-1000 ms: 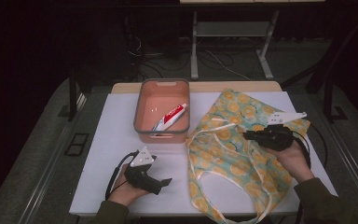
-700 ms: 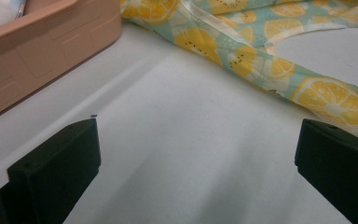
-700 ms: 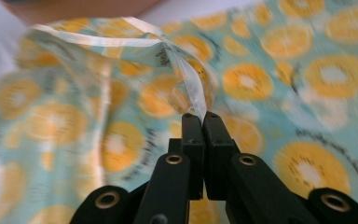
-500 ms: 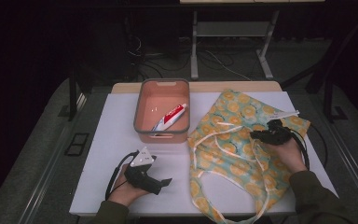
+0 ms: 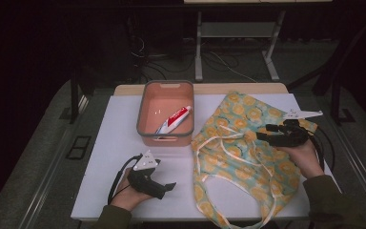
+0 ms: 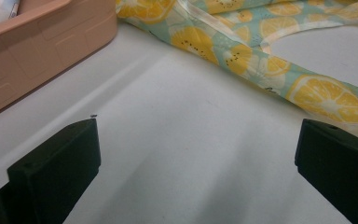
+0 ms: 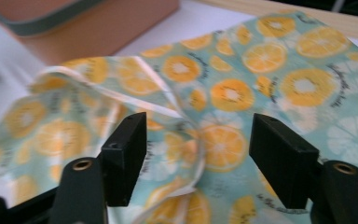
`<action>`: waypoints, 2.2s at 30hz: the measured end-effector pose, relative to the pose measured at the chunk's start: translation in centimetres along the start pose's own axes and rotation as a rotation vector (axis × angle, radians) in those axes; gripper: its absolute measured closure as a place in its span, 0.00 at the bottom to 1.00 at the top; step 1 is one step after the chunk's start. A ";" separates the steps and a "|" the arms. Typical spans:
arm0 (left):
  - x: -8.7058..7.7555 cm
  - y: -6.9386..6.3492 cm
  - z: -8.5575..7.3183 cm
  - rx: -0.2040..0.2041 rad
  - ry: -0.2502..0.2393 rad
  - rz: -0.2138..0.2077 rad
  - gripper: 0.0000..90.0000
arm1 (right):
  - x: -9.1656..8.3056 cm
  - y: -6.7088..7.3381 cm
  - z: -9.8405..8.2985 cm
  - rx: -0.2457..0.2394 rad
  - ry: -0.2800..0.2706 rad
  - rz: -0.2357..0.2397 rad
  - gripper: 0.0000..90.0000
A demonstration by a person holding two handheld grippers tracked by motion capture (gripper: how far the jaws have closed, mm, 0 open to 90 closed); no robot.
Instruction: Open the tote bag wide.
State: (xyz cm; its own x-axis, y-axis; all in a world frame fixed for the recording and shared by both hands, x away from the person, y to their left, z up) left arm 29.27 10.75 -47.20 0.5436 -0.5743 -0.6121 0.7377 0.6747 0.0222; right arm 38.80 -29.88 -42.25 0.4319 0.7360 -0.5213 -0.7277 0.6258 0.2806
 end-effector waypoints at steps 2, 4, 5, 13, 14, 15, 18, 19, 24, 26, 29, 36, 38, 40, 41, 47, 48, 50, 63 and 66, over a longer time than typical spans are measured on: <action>-0.1 0.0 0.0 0.001 -0.002 0.000 0.00 | -0.2 1.0 -0.1 -0.025 0.017 0.030 0.37; -0.1 0.0 0.0 -0.003 -0.004 0.002 0.00 | -0.1 2.3 -0.3 -0.057 0.055 0.044 0.35; -0.1 0.0 0.0 -0.002 -0.003 0.002 0.00 | 0.1 3.0 -0.6 -0.081 0.069 0.057 0.36; -0.1 -0.1 0.0 0.002 -0.003 -0.004 0.00 | 2.0 7.0 -4.3 -0.239 0.267 0.128 0.40; -0.1 -0.1 0.0 0.003 -0.003 -0.004 0.00 | 2.3 7.0 -5.0 -0.242 0.297 0.130 0.39; -0.1 -0.1 0.0 0.003 -0.002 -0.005 0.00 | 2.5 6.9 -5.4 -0.239 0.316 0.127 0.39; -0.1 -0.1 0.0 0.003 -0.003 -0.006 0.00 | 3.1 6.2 -6.8 -0.238 0.381 0.111 0.38; -0.1 -0.1 0.0 0.003 -0.002 -0.007 0.00 | 3.2 6.0 -7.1 -0.233 0.393 0.115 0.37; -0.1 -0.1 0.0 0.006 0.000 -0.005 0.00 | 3.2 5.6 -7.4 -0.245 0.394 0.099 0.47; -0.1 -0.1 0.0 0.007 -0.001 -0.006 0.00 | 3.1 5.4 -7.3 -0.249 0.383 0.101 0.60; -0.1 -0.2 0.0 0.009 0.001 -0.005 0.00 | 3.0 5.1 -7.2 -0.238 0.370 0.099 0.82; -0.1 -0.1 0.0 0.009 0.001 -0.005 0.00 | 3.1 6.2 -7.1 -0.201 0.353 0.159 0.99; -0.1 -0.1 0.0 0.009 0.001 -0.005 0.00 | 3.3 7.2 -7.1 -0.198 0.352 0.188 0.99; -0.1 -0.1 0.0 0.010 0.002 -0.005 0.00 | 3.7 8.0 -7.1 -0.214 0.357 0.193 0.99; -0.1 -0.1 0.0 0.010 0.001 -0.006 0.00 | 4.0 8.6 -7.0 -0.192 0.341 0.229 0.99; 0.0 -0.1 0.0 0.010 0.004 -0.004 0.00 | 4.4 9.8 -6.2 -0.182 0.297 0.270 0.99; 0.0 -0.2 0.0 0.010 0.004 -0.004 0.00 | 4.5 9.8 -6.3 -0.205 0.310 0.244 0.98; -0.1 -0.2 0.1 0.010 0.002 -0.003 0.00 | 4.6 9.4 -6.3 -0.224 0.314 0.185 0.82; 0.0 -0.2 0.0 0.009 0.005 -0.006 0.00 | 7.2 8.3 -5.6 -0.205 0.294 0.105 0.22; 0.0 -0.2 0.0 0.009 0.004 -0.008 0.00 | 7.7 7.8 -6.0 -0.222 0.321 0.081 0.28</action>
State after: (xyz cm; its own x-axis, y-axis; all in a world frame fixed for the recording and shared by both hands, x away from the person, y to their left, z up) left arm 29.13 10.55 -47.21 0.5360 -0.5776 -0.6157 0.7457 0.6659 0.0245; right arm 33.24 -20.82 -48.91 0.2059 0.6403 -0.7400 -0.8652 0.4725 0.1682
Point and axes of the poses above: each handheld gripper's, and its own axes: x roughly forward along the jaws, z roughly out of its top, y roughly to its left, the point moved 5 cm from there along x, roughly forward along the jaws, and after that the axes turned 11 degrees about z, right-handed, at the moved point
